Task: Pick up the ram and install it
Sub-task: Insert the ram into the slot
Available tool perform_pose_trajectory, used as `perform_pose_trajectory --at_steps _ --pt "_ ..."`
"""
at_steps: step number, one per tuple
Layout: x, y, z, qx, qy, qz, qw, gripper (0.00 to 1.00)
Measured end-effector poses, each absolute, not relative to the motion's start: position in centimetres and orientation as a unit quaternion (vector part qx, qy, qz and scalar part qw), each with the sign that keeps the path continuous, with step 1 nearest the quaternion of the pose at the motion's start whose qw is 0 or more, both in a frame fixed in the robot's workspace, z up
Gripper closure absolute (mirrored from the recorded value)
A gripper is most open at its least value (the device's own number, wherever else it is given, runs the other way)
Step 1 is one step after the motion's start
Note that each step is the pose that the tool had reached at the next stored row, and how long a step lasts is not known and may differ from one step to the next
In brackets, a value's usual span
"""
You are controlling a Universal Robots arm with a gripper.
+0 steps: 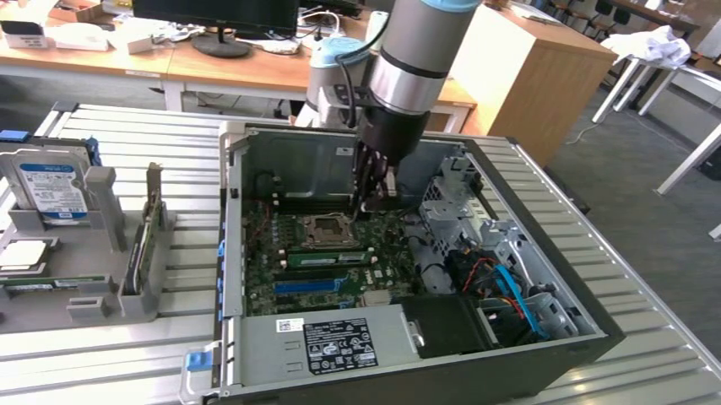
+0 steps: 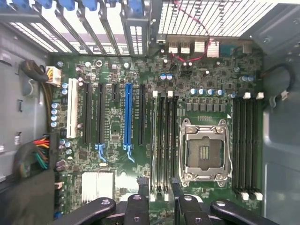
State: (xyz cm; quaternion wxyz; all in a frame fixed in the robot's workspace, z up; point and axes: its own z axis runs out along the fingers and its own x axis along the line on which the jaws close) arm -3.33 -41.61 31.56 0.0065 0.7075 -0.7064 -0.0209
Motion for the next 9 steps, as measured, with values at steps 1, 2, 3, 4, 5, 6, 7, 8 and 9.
perform_pose_trajectory --at_steps 1,2,3,4,5,6,7,8,9 --pt "-3.3 -41.6 31.9 0.707 -0.706 -0.021 0.006 0.69" --pt "-3.3 -41.6 32.2 0.707 -0.706 -0.021 0.007 0.69" --pt "-3.3 -41.6 32.5 0.707 -0.706 -0.021 0.007 0.69" --pt "-3.3 -41.6 32.8 0.707 -0.706 -0.021 0.006 0.69" --pt "-3.3 -41.6 33.1 0.707 -0.706 -0.021 0.006 0.69" --pt "-3.3 -41.6 33.4 0.707 -0.706 -0.021 0.006 0.69" --pt "-3.3 -41.6 33.6 0.707 -0.706 -0.021 0.007 0.69" --pt "-3.3 -41.6 33.9 0.707 -0.706 -0.021 0.007 0.69" --pt "-3.3 -41.6 34.2 0.707 -0.706 -0.021 0.006 0.69"
